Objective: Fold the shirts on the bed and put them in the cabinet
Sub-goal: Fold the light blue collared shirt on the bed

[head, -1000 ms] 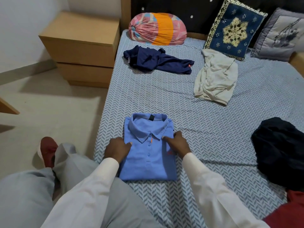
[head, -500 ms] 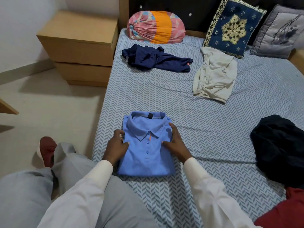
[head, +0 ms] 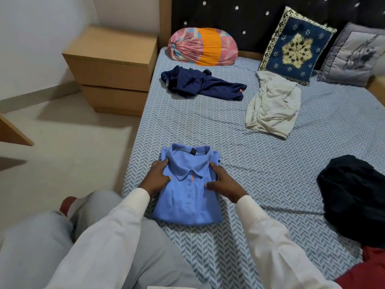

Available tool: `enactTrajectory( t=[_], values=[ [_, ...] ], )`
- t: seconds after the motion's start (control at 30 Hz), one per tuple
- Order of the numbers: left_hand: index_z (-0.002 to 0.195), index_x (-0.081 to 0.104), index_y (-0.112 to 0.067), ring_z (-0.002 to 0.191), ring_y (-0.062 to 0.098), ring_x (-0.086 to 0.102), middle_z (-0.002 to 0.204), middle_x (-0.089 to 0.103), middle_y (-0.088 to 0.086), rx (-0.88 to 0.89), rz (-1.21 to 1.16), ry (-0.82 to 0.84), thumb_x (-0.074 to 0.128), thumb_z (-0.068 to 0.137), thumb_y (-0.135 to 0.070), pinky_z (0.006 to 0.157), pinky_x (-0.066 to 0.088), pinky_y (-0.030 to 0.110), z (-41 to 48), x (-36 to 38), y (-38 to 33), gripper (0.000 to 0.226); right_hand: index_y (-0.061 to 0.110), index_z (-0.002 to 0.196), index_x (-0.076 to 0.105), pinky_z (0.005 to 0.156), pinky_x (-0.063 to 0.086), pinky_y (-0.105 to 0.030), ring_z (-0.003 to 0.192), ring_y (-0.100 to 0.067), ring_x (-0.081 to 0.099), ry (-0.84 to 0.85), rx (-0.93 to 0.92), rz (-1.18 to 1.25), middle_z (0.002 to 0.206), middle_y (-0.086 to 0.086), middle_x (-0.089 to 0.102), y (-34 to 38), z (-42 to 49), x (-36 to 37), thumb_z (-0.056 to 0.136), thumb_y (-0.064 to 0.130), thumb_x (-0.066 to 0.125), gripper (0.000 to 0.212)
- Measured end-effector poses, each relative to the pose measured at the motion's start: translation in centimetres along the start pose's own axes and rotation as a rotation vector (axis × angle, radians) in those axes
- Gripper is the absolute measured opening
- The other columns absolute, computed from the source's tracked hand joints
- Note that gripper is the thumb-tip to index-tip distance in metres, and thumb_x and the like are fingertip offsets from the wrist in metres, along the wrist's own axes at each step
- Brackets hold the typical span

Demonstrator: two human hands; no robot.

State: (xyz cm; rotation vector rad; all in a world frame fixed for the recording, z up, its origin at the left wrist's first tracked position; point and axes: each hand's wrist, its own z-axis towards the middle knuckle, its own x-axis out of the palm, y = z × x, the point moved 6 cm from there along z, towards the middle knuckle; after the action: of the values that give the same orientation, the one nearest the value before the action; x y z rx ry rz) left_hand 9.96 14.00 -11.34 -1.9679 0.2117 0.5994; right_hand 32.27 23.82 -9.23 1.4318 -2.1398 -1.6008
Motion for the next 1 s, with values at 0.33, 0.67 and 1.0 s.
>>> enactTrajectory(
  t=[0.33, 0.67, 1.0],
  values=[
    [0.157, 0.020, -0.013, 0.130, 0.027, 0.043, 0.150, 0.026, 0.008, 0.168, 0.130, 0.055, 0.056, 0.087, 0.003, 0.095, 0.042, 0.027, 0.3, -4.1, -0.8, 0.080, 0.027, 0.157, 0.022, 0.098, 0.049, -0.037, 0.125, -0.013, 0.042, -0.104, -0.087, -0.218, 0.143, 0.007, 0.032, 5.2, -1.2, -0.2, 0.087, 0.007, 0.072, 0.089],
    [0.156, 0.020, -0.018, 0.137, 0.020, 0.037, 0.156, 0.017, 0.001, 0.238, 0.045, 0.078, 0.052, 0.084, 0.005, 0.106, 0.039, 0.029, -1.2, -18.0, -2.8, 0.082, 0.016, 0.159, 0.018, 0.108, 0.041, -0.046, 0.144, -0.027, 0.033, -0.197, -0.121, -0.374, 0.158, -0.009, 0.026, 16.8, 1.9, 4.6, 0.086, 0.007, 0.074, 0.093],
    [0.156, 0.016, -0.032, 0.125, 0.022, 0.050, 0.155, 0.014, -0.015, 0.107, 0.051, -0.029, 0.049, 0.079, 0.004, 0.095, 0.050, 0.044, -13.8, -36.1, -9.3, 0.091, 0.016, 0.158, 0.020, 0.098, 0.041, -0.030, 0.142, -0.022, 0.036, -0.047, -0.208, -0.318, 0.159, -0.005, 0.027, 37.2, -3.1, 9.7, 0.085, 0.006, 0.075, 0.092]
  ],
)
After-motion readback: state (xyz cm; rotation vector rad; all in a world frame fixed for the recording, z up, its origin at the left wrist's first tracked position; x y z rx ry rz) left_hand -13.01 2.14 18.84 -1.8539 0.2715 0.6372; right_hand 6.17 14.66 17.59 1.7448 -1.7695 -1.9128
